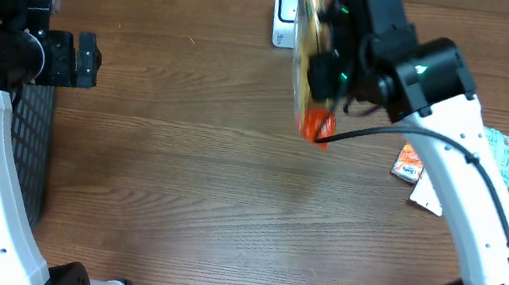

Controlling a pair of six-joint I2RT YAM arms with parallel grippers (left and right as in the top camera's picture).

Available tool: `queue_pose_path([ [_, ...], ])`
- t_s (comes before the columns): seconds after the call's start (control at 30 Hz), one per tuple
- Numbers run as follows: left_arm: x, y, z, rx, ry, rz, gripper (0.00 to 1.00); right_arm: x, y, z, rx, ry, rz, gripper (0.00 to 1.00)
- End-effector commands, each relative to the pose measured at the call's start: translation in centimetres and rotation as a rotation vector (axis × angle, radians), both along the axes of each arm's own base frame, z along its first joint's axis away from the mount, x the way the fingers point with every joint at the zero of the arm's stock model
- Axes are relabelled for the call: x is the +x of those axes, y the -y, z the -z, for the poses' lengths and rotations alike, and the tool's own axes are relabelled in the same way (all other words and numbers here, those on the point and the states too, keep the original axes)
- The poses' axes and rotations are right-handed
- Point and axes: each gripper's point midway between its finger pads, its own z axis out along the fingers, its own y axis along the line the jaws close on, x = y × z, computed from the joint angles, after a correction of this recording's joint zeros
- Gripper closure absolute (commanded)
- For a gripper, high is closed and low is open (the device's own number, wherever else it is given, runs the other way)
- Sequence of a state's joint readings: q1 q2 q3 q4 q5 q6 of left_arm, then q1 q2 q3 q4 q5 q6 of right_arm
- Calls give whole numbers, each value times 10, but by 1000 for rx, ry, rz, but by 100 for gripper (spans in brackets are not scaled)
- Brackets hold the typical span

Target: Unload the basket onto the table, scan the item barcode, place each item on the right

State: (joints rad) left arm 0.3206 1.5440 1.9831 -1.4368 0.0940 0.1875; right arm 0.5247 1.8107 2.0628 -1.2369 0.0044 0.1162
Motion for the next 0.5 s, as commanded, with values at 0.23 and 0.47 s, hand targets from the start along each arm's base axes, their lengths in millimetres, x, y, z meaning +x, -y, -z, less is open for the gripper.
queue_pose_path([
  [0.23, 2, 3, 2, 0, -6, 23, 0, 138, 35, 8, -662, 526, 384, 96],
  [0.47, 2, 3, 2, 0, -6, 23, 0, 183, 27, 66, -912, 560, 302, 96],
])
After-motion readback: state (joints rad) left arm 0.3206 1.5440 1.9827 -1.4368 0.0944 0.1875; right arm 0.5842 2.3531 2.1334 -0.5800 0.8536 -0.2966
